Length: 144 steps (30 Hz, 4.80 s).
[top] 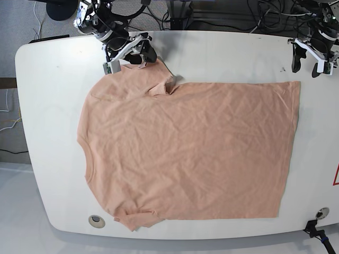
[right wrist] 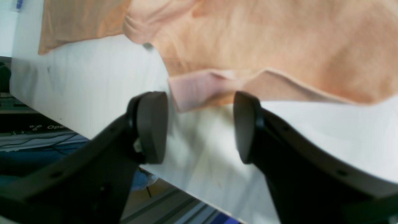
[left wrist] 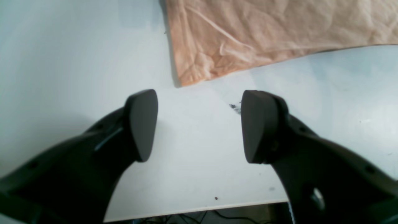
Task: Fold the T-shirt properly
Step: 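Close the right gripper on the shoulder edge of the shirt, then lower the left gripper and pinch the hem corner of the shirt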
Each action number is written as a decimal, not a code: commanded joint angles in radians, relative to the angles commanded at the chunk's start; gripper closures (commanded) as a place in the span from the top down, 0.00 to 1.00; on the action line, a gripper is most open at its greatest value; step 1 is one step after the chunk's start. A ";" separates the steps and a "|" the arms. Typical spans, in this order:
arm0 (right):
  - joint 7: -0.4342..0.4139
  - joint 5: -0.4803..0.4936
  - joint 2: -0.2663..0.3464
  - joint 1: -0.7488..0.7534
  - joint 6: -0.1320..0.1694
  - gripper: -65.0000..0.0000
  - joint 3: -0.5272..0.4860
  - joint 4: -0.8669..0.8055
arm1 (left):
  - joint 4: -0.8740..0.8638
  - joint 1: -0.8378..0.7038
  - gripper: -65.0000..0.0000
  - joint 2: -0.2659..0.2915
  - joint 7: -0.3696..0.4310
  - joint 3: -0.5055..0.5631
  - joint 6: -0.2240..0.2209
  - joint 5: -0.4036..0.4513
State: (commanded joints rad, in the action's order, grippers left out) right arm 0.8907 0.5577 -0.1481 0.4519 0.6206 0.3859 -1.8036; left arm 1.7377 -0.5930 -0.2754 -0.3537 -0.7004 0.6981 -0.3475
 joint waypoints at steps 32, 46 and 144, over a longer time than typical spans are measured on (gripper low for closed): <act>0.000 0.005 -0.003 0.046 0.000 0.51 0.072 -0.123 | -0.002 0.000 0.60 0.000 0.000 0.005 0.000 0.002; 0.000 -0.006 -0.002 0.041 -0.002 0.51 0.074 -0.060 | -0.002 0.000 0.60 0.000 0.000 0.005 0.000 0.002; 0.000 -0.006 0.005 0.026 -0.002 0.00 0.071 -0.058 | -0.325 0.361 0.44 0.043 -0.238 0.104 0.000 -0.097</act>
State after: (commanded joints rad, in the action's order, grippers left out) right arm 0.8907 0.5516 -0.1435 0.4780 0.6191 0.4565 -1.8619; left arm 1.4124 -0.2325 -0.2325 -0.5915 -0.5961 0.6981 -0.4442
